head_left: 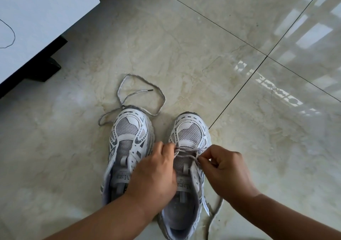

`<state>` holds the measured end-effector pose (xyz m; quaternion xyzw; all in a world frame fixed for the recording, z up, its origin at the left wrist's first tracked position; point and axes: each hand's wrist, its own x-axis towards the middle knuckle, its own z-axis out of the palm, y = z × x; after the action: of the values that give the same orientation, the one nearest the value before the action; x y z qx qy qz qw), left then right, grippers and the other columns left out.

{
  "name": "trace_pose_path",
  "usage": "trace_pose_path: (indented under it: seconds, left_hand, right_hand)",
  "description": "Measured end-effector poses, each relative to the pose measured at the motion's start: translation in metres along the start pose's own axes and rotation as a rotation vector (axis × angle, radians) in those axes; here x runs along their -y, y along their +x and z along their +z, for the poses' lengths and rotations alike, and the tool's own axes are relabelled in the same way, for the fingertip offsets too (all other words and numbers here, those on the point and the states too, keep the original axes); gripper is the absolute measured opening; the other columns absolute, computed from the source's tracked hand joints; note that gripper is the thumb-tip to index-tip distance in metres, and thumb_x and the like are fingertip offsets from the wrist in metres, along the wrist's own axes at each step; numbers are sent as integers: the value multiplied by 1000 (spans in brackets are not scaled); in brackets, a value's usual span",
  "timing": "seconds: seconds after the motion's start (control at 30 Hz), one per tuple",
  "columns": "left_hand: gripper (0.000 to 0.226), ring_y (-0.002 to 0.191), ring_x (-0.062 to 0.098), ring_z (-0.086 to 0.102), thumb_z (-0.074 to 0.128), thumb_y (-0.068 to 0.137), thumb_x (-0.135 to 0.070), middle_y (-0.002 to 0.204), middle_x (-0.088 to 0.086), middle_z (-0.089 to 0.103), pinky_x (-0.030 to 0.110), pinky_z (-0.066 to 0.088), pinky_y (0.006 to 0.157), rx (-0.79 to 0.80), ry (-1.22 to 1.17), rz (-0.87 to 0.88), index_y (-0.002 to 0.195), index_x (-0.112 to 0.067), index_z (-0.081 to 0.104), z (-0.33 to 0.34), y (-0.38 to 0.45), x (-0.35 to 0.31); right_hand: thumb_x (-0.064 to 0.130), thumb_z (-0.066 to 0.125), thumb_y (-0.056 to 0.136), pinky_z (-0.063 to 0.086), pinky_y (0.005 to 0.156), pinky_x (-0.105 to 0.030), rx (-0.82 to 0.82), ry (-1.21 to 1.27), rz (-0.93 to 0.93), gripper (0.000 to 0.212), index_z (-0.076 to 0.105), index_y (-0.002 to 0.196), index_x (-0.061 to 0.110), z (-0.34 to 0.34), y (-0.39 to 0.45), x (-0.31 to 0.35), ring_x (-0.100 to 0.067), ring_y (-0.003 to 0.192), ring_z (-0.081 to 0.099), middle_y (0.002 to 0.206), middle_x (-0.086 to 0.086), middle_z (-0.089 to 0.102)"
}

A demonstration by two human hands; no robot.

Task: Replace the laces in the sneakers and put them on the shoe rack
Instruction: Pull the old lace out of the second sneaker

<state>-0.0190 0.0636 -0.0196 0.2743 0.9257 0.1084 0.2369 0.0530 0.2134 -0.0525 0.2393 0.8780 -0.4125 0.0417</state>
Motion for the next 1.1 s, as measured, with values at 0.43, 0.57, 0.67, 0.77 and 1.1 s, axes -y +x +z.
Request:
trace_pose_path:
  seconds: [0.43, 0.57, 0.67, 0.77, 1.1]
  left_hand:
    - [32, 82, 18, 52, 48, 81, -34, 92, -2, 49, 32, 45, 72, -140, -143, 240, 104, -25, 68, 10, 10, 4]
    - [14, 88, 17, 51, 68, 80, -30, 84, -8, 44, 33, 44, 79, -79, -196, 130, 91, -24, 74, 3, 30, -3]
    - [11, 82, 20, 53, 71, 73, -27, 78, -9, 42, 38, 45, 72, -91, -158, 229, 78, -18, 74, 5, 37, -3]
    - [10, 73, 20, 53, 63, 67, -22, 74, -7, 47, 40, 48, 65, -73, -176, 299, 66, -13, 65, 12, 40, 0]
    - [10, 66, 21, 49, 69, 66, 1, 70, 5, 53, 28, 34, 68, -103, 8, 674, 65, -6, 62, 11, 55, 8]
  right_hand:
    - [3, 67, 76, 40, 50, -20, 93, 259, 113, 22, 61, 60, 16, -4, 6, 3, -6, 51, 48, 56, -1, 59]
    - [2, 64, 78, 35, 48, -15, 101, 208, 86, 18, 57, 63, 11, -2, 6, 5, -4, 51, 44, 55, 2, 53]
    - [4, 64, 78, 36, 48, -14, 99, 194, 69, 13, 60, 66, 10, -3, 6, 5, -4, 53, 47, 57, 2, 56]
    - [6, 68, 77, 41, 50, -14, 82, 211, 66, 9, 66, 70, 11, -2, 5, 2, -7, 59, 55, 64, 2, 64]
    - [13, 60, 70, 39, 58, -5, 102, 33, -208, 9, 68, 74, 15, -8, 14, -2, -7, 71, 55, 65, 14, 57]
